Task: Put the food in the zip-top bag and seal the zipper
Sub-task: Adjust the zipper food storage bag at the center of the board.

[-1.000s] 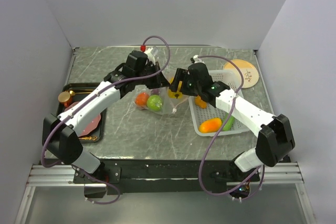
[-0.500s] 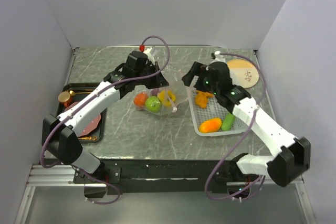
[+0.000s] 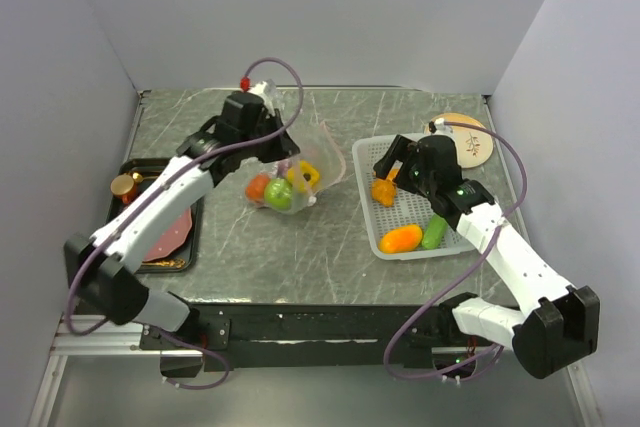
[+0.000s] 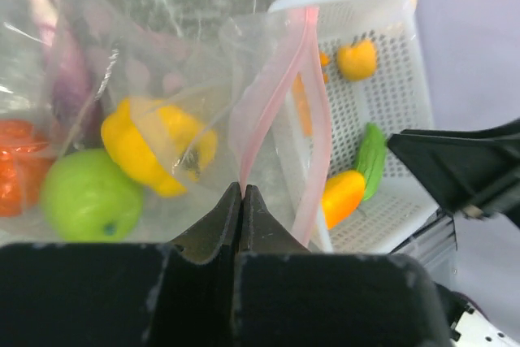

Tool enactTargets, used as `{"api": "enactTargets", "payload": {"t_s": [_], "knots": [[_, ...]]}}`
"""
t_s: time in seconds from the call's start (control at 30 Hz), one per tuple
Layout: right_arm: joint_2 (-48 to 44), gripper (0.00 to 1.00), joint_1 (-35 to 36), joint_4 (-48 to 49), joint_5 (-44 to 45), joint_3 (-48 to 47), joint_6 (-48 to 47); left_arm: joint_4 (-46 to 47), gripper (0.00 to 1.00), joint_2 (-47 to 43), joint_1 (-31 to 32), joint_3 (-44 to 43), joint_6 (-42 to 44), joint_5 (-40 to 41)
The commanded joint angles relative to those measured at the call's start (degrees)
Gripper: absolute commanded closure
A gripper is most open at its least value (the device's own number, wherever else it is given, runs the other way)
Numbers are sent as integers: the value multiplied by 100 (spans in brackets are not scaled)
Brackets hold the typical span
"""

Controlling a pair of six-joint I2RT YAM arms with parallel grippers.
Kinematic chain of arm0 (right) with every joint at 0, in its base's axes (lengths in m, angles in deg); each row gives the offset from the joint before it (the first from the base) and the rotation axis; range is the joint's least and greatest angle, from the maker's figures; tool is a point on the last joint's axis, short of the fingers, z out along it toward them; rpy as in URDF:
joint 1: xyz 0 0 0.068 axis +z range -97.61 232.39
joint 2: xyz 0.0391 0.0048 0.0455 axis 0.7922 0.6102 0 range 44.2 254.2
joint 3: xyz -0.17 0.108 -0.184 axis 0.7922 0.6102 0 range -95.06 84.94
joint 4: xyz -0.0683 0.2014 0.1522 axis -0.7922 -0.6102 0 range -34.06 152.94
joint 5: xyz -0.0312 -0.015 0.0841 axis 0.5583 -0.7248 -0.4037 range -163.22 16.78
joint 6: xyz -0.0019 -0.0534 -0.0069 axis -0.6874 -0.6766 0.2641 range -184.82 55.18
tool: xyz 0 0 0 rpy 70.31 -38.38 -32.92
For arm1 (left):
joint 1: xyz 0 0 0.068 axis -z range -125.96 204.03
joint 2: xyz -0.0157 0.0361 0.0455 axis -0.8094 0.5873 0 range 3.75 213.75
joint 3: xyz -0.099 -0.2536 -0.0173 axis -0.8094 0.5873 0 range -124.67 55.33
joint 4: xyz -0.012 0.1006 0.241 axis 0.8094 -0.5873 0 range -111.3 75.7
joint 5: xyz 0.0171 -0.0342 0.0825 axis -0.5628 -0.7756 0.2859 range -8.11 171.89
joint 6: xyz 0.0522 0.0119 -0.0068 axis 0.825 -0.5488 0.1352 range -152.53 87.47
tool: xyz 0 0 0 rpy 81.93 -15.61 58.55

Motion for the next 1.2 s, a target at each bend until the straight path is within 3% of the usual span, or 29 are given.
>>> {"api": "enactTargets", "payload": {"t_s": [0.0, 0.17, 0.3, 0.43, 0.7, 1.0, 1.17], "knots": [[-27, 3, -45, 170, 39, -123, -37, -210, 99, -1085, 2, -450, -39, 839], [202, 3, -45, 126, -93, -378, -98, -1174, 99, -1324, -15, -696, -162, 2158], [211, 3, -45, 82, -120, -440, -151, -1343, 99, -1376, -24, -950, -92, 2283], [281, 2, -45, 214, -304, -334, -169, -2152, 99, -1489, 81, -1768, -206, 2793], [668, 3, -45, 214, -349, -510, -178, -2786, 99, -1368, 81, -1919, -154, 2187], [641, 2, -194, -243, 82, -449, -283, -1082, 99, -481, 186, -487, 14, 991], [1098, 2, -511, -533, -23, -335, -283, -677, 99, -94, 187, -398, 14, 561]]}}
